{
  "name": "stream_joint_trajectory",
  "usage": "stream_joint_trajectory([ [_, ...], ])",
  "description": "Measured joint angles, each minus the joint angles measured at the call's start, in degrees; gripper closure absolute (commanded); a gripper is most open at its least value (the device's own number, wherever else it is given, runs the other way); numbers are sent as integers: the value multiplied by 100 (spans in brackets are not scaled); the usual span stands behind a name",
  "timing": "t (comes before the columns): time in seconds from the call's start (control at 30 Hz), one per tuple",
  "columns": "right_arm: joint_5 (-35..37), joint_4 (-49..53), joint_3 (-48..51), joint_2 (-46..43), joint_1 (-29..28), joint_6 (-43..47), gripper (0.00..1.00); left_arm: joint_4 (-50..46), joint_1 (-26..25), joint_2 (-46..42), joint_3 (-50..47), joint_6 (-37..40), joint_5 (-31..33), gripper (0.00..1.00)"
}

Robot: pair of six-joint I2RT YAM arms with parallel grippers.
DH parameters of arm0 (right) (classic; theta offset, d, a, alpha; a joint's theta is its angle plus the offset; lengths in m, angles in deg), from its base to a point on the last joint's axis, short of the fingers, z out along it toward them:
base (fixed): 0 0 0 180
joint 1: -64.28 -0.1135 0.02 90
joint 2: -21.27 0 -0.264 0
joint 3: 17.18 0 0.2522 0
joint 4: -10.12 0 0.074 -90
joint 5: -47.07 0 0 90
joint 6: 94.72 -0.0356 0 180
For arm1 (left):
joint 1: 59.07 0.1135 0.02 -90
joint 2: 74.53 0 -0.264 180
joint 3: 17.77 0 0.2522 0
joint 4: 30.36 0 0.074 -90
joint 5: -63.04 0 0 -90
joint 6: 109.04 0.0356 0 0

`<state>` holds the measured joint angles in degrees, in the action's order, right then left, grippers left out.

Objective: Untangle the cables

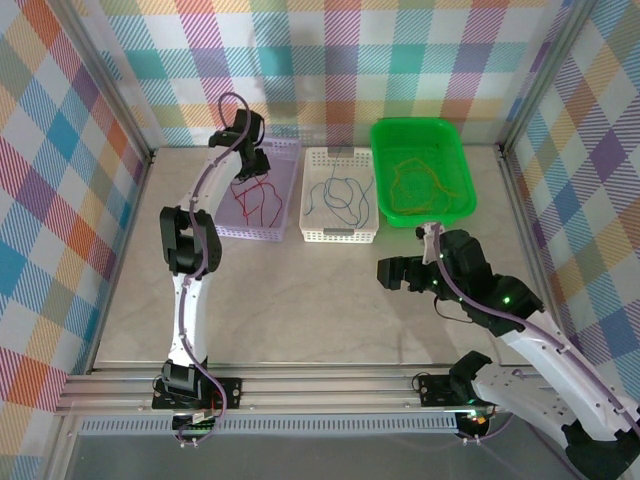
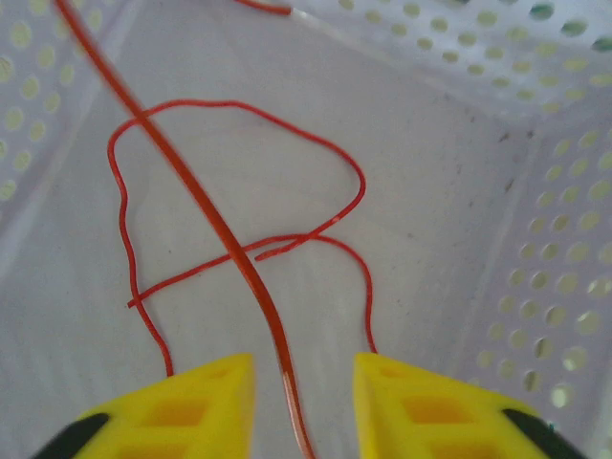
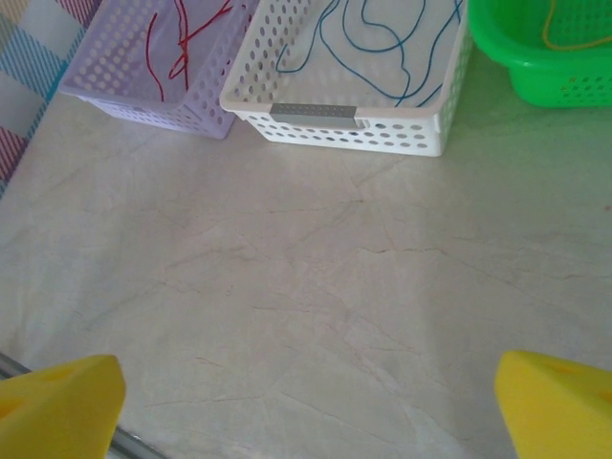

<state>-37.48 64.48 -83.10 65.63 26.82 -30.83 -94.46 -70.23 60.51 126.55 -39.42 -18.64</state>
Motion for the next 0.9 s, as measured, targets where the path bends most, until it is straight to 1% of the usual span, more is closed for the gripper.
stream_joint_trajectory([
  [0.07, 103, 74, 0, -66, 0, 2, 0, 35, 2, -105, -302, -15, -31, 37],
  [0.23, 529, 238, 0, -343, 0, 0, 0, 125, 4, -680, -966, 20, -149, 15],
  [0.3, 776, 291, 0, -492, 13, 0, 0, 190, 2, -1139, -1287, 24, -190, 8],
  [0.4, 1130, 345, 4, -603, 61, 0, 0, 332, 0, -1902, -1786, 37, -251, 2],
  [0.47, 1375, 361, 7, -651, 103, 7, 0, 468, 0, -2420, -2159, 37, -273, 0],
  [0.53, 1672, 155, 129, -728, 149, 142, 0, 732, 0, -3082, -2785, 28, -267, 0],
  [0.6, 2135, -372, 542, -918, 186, 457, 0, 1012, 0, -3744, -3515, 46, -173, 0],
  [0.7, 2763, -1622, 1652, -1241, 457, 1167, 0, 1478, 0, -4817, -4723, 87, 0, 0],
  [0.73, 2865, -2026, 2020, -1239, 699, 1351, 0, 1670, 0, -5141, -5106, 136, 55, 0],
  [0.77, 2835, -2201, 2234, -1163, 975, 1394, 0, 1880, 0, -5464, -5497, 186, 129, 0],
  [0.83, 2667, -2559, 2470, -785, 1766, 1478, 0, 2269, 0, -6102, -6299, 264, 319, 0],
  [0.9, 2573, -3141, 2583, -236, 2439, 1460, 0, 2623, 0, -6555, -6966, 382, 509, 0],
])
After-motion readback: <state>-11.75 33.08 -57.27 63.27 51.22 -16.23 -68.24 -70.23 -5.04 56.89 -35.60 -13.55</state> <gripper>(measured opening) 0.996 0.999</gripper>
